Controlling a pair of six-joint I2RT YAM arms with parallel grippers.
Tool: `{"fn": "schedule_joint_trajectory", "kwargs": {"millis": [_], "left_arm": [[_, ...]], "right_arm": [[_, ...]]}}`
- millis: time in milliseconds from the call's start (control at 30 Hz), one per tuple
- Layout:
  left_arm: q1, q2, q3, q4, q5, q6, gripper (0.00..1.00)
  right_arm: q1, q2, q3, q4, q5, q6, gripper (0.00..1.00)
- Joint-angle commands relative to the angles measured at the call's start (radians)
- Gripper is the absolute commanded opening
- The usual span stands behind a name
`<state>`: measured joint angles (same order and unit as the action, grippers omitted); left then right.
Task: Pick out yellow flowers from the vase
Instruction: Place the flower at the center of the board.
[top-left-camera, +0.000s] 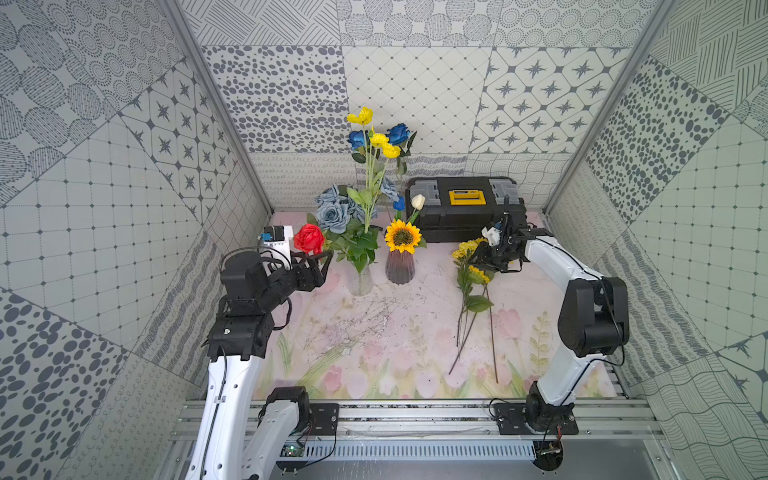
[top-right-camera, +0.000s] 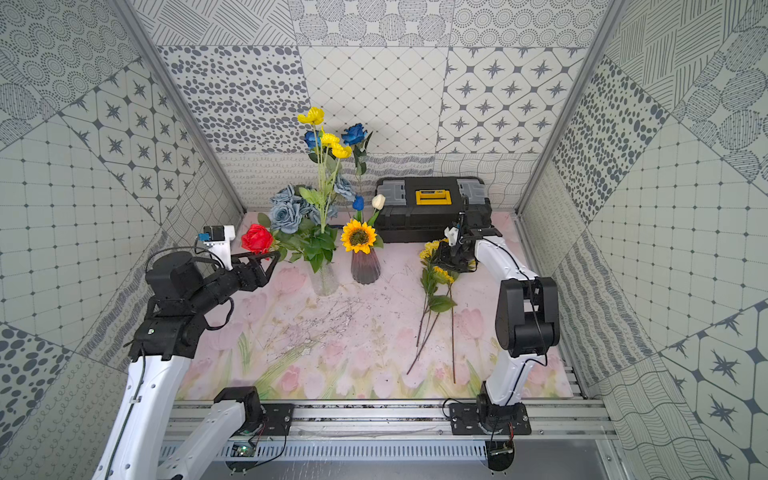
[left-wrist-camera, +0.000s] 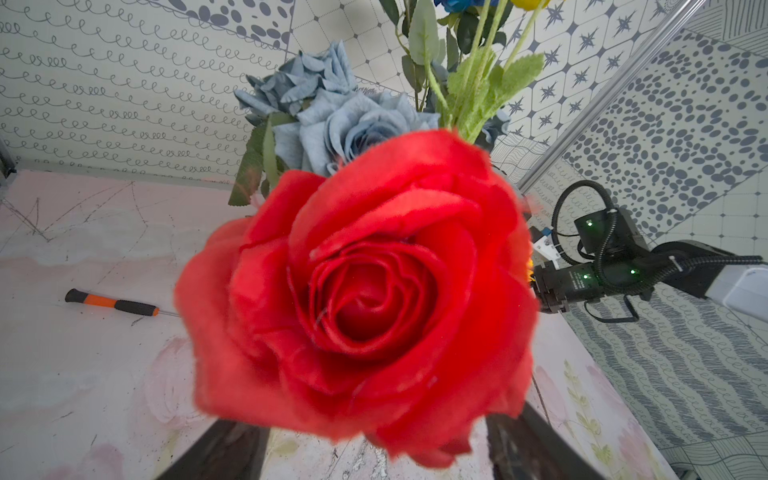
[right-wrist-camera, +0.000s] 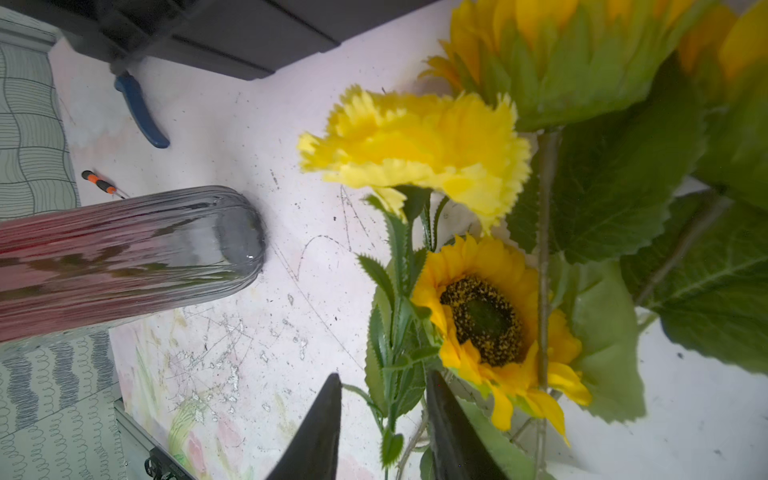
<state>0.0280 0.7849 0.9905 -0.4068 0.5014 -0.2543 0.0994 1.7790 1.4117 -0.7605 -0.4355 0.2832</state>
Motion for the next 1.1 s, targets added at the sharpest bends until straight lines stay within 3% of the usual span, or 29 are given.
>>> {"fn": "schedule_joint_trajectory", "kwargs": {"millis": [0, 233, 367, 567, 667, 933, 1067], "left_arm": [[0.003, -0.005, 0.013, 0.056, 0.036, -0.008, 0.78], [0.003, -0.012, 0.032, 0.048, 0.058, -0.014, 0.78], [0.004, -0.015, 0.033, 0.051, 0.055, -0.019, 0.78], [0.003, -0.016, 0.035, 0.051, 0.06, -0.024, 0.78], [0.003, -0.013, 0.033, 0.055, 0.057, -0.027, 0.78], [0.003, -0.007, 0.026, 0.072, 0.06, -0.036, 0.78], [0.003, -0.007, 0.03, 0.062, 0.054, -0.023, 0.78]], "right_arm": [[0.011, -0.093, 0.0, 0.003, 0.017, 0.007, 0.38], [0.115, -0.249, -0.052, 0.094, 0.013, -0.036, 0.45], [0.222, -0.359, -0.17, 0.296, 0.04, -0.063, 0.46], [0.295, -0.477, -0.379, 0.651, -0.005, -0.053, 0.51], [0.312, -0.48, -0.431, 0.774, -0.038, -0.07, 0.57], [0.368, -0.414, -0.505, 1.061, -0.076, -0.15, 0.87], [0.398, -0.357, -0.464, 1.069, -0.072, -0.219, 0.89]]}}
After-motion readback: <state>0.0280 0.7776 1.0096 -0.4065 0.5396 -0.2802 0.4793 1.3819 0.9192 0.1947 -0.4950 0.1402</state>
